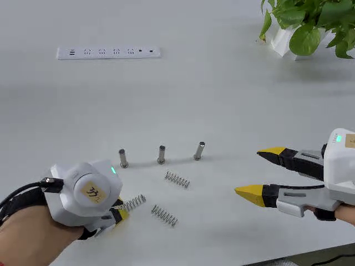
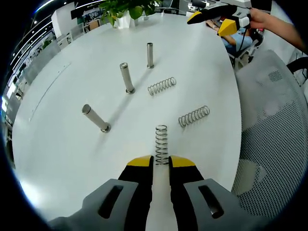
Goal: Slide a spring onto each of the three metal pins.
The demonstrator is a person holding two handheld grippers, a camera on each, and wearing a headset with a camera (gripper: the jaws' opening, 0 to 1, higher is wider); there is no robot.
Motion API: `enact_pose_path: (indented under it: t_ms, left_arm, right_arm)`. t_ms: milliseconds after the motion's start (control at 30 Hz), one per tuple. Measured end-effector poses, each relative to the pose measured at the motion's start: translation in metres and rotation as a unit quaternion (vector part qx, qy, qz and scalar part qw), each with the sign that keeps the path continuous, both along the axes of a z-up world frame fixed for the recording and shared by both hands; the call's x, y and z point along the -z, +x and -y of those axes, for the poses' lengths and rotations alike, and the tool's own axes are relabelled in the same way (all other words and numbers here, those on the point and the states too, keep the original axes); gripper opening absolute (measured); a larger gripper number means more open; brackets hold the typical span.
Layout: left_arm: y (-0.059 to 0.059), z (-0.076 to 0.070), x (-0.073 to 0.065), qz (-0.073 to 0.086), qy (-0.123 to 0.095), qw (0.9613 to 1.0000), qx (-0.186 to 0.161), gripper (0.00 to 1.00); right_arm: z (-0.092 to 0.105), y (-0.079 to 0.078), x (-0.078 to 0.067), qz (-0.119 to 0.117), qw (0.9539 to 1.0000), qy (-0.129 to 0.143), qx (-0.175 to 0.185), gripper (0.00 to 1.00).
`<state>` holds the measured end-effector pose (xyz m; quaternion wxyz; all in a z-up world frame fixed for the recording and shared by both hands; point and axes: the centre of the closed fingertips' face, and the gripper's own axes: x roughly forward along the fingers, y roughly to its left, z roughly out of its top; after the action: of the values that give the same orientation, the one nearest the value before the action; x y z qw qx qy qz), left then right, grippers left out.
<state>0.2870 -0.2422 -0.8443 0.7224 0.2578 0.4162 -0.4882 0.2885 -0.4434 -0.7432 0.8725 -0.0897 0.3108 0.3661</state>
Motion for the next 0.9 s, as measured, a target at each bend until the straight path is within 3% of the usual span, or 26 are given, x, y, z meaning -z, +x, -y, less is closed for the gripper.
enact_pose_path:
  t_ms: [567, 900]
  left_arm:
    - [0.0017, -0.0011, 0.0017, -0.004, 0.014, 0.9999, 0.009, 0.07]
    - [-0.0023, 0.0020, 0.0016, -0.013, -0.006, 0.9998, 0.012, 0.07]
  right_arm:
    - [-0.0030, -0.0008, 0.0028, -0.003, 1.0000, 0.003, 0.002, 0.54]
    - [-0.0085, -0.0050, 0.0059, -0.010, 0.9999, 0.000, -0.010, 0.52]
